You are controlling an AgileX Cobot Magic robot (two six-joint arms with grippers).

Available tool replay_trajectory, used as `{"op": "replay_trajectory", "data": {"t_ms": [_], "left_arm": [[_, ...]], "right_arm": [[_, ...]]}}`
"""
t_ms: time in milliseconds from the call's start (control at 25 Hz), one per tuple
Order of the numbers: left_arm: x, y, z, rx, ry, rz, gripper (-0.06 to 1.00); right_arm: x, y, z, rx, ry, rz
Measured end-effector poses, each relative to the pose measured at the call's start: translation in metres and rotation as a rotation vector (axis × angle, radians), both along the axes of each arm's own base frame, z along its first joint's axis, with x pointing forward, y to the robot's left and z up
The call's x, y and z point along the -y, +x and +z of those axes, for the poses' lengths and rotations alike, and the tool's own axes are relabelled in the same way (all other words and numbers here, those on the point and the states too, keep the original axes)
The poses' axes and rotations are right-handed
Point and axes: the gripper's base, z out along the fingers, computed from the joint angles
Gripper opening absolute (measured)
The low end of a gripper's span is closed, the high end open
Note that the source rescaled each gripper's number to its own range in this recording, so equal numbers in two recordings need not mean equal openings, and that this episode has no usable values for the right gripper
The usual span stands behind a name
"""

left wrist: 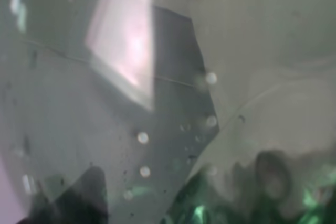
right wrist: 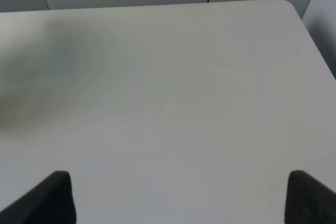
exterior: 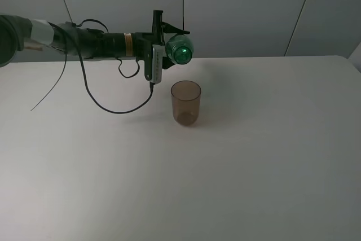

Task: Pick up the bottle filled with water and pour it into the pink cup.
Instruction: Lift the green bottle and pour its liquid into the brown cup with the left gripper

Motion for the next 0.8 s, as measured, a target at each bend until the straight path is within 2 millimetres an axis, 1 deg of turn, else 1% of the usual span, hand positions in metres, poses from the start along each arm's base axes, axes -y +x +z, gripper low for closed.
{"op": "replay_trajectory", "data": {"t_ms": [200, 440, 800], "left_arm": [[0.001, 0.006, -0.01, 0.042, 0.034, -0.002, 0.01], [0.002, 0.007, -0.009, 0.124, 0.07, -0.011, 0.01], [0.012, 0.003, -0.007, 0.227, 0.101, -0.052, 0.01]], "right_arm": [[0.0, 0.0, 0.0, 0.0, 0.0, 0.0], [0.0, 0.0, 0.0, 0.0, 0.0, 0.0], [0.0, 0.0, 0.0, 0.0, 0.0, 0.0]]}}
